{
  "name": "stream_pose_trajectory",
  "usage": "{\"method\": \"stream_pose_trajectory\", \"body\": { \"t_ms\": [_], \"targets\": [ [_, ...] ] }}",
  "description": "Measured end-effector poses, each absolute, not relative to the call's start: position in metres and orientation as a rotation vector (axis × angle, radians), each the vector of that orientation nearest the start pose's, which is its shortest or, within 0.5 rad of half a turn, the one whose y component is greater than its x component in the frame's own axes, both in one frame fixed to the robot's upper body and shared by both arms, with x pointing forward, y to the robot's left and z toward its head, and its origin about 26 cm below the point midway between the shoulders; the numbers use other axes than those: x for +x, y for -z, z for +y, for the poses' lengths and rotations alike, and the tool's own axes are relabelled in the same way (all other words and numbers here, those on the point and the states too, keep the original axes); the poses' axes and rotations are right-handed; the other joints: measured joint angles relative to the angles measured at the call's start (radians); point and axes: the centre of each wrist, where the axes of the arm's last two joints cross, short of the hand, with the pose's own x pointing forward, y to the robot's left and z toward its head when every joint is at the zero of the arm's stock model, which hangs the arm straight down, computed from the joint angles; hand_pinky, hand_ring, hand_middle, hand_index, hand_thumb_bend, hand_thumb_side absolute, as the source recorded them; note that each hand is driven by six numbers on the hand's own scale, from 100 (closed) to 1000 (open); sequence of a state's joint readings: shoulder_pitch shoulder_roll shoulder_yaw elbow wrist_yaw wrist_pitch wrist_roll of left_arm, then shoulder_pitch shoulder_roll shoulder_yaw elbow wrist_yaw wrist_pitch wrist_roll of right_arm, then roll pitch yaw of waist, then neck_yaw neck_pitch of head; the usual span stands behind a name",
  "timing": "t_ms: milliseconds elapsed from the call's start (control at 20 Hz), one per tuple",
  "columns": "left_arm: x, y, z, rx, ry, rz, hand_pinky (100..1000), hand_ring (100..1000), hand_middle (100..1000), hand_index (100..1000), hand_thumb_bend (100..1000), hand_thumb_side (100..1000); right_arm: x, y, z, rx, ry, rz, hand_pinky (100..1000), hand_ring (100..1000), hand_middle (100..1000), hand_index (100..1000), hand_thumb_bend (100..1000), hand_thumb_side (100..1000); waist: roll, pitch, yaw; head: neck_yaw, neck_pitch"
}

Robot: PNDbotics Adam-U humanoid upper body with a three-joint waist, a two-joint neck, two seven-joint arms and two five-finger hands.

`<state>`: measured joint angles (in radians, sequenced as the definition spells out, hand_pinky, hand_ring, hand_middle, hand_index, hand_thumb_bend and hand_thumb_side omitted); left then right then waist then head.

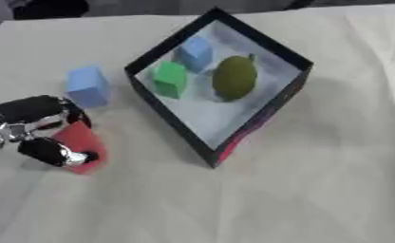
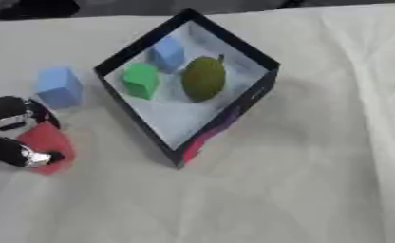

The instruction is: Pick up objects on the table and place them in the box.

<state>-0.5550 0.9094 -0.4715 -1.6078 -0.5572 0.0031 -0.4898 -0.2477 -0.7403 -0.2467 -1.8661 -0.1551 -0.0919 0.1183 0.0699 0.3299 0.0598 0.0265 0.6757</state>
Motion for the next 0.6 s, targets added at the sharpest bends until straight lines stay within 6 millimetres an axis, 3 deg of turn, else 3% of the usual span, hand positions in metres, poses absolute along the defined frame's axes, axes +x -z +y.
{"method": "stream_pose_trajectory", "body": {
  "t_ms": [50, 100, 300, 600],
  "targets": [
    [0.357, -0.193, 0.304, 0.760, 1.796, -1.215, 730, 650, 504, 731, 309, 271, 0.291, -0.252, -0.391, -0.505, -0.591, -2.183, 916, 735, 695, 827, 100, 498, 0.000, 0.000, 0.000, 0.000, 0.000],
    [0.355, -0.194, 0.302, 0.750, 1.804, -1.214, 722, 646, 501, 727, 305, 218, 0.291, -0.252, -0.391, -0.505, -0.591, -2.183, 916, 735, 695, 827, 100, 498, 0.000, 0.000, 0.000, 0.000, 0.000],
    [0.344, -0.204, 0.299, 0.728, 1.833, -1.235, 657, 615, 472, 689, 230, 209, 0.292, -0.252, -0.392, -0.504, -0.586, -2.182, 916, 735, 695, 827, 100, 499, 0.000, 0.000, 0.002, 0.000, 0.001],
    [0.321, -0.243, 0.299, 0.766, 1.823, -1.413, 638, 575, 440, 646, 100, 187, 0.292, -0.251, -0.394, -0.505, -0.581, -2.180, 915, 736, 695, 827, 100, 500, 0.000, 0.000, 0.003, -0.004, 0.001]
  ]
}}
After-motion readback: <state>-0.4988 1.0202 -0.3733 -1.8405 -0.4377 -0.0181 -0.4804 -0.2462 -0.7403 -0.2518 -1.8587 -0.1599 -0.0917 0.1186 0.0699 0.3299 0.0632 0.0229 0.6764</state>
